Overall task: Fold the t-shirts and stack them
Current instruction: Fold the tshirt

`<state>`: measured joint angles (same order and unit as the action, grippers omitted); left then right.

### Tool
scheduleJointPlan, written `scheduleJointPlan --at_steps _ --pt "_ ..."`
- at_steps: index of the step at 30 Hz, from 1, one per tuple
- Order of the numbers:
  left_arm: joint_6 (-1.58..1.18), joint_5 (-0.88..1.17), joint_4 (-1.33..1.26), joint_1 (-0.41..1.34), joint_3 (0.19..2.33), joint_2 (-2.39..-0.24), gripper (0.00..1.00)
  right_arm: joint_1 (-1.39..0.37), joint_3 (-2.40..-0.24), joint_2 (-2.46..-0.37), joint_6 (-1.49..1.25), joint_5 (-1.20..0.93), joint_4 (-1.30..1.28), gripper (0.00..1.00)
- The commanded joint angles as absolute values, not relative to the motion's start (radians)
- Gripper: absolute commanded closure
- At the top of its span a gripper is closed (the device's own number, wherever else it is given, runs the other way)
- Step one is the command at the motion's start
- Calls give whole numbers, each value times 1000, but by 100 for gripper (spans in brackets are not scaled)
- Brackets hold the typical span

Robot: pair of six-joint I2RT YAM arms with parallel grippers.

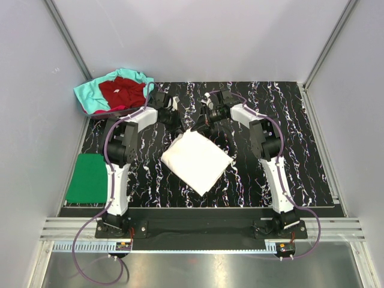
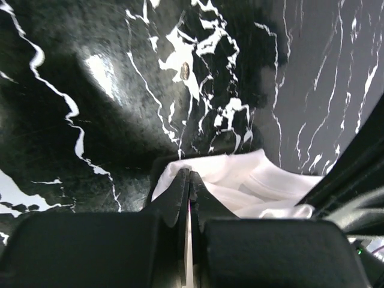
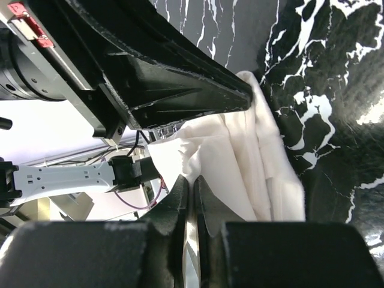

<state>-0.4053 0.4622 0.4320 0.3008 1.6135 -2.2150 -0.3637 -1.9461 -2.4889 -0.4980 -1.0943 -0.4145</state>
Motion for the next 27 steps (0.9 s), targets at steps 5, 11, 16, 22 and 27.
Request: scheduleJointPlan --at_steps 5,11,16,22,27 --pt "-436 397 436 301 1620 -2266 100 -388 -1997 -2445 -545 -1157 -325 91" --pt "-440 425 411 304 1594 -2260 100 -403 -2080 -2494 -578 -1144 -324 91" --pt "-439 433 405 304 1585 -2249 100 -402 -2126 -2566 -580 -1118 -344 91" --pt "-437 433 408 304 1580 -2232 100 -400 -2164 -2638 -568 -1106 -368 90" --pt "-428 396 436 301 1592 -2189 91 -380 -2145 -2661 -568 -1077 -364 90"
